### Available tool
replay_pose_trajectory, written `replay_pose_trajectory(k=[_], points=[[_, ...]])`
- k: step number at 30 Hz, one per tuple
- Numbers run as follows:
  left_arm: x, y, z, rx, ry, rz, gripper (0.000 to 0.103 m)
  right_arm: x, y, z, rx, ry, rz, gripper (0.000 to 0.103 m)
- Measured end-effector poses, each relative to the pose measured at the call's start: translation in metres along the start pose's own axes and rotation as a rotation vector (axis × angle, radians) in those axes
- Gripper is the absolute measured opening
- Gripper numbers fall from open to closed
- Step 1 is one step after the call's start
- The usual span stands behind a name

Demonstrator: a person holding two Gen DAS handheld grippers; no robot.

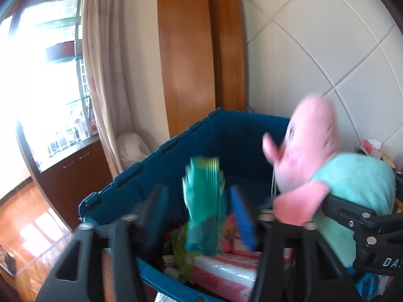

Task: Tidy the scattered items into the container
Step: 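Carry diaper pack and pig plush into the blue crate and open both grippers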

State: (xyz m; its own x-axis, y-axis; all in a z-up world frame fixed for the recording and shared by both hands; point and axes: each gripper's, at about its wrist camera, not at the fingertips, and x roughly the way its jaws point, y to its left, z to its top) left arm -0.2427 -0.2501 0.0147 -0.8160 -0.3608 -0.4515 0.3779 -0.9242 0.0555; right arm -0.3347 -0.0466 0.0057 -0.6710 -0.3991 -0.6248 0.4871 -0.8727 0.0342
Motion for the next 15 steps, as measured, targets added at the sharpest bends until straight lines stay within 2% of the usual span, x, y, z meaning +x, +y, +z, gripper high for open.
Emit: replay_pose_trajectory(k=[4, 7, 9, 12, 15], points=[[-0.001, 0.007, -0.003, -0.011, -0.008, -0.009, 0.082, -0.006, 0.003, 0.002, 0.003, -0.015, -0.027, 0.083], [-0.001, 0.012, -0.004, -0.03, -0.001, -0.021, 0.085, -0.013, 0.0, -0.001, 0.008, -0.032, -0.057, 0.091], [-0.005, 0.013, -0.004, -0.044, -0.001, -0.032, 0.087, -0.02, -0.001, -0.005, 0.006, -0.047, -0.086, 0.102], [-0.011, 0.014, -0.005, -0.066, -0.005, -0.064, 0.09, -0.029, -0.005, -0.01, -0.004, -0.071, -0.127, 0.103], [-0.018, 0.01, -0.002, -0.078, -0.018, -0.093, 0.099, -0.044, -0.007, -0.017, 0.0, -0.099, -0.174, 0.103]])
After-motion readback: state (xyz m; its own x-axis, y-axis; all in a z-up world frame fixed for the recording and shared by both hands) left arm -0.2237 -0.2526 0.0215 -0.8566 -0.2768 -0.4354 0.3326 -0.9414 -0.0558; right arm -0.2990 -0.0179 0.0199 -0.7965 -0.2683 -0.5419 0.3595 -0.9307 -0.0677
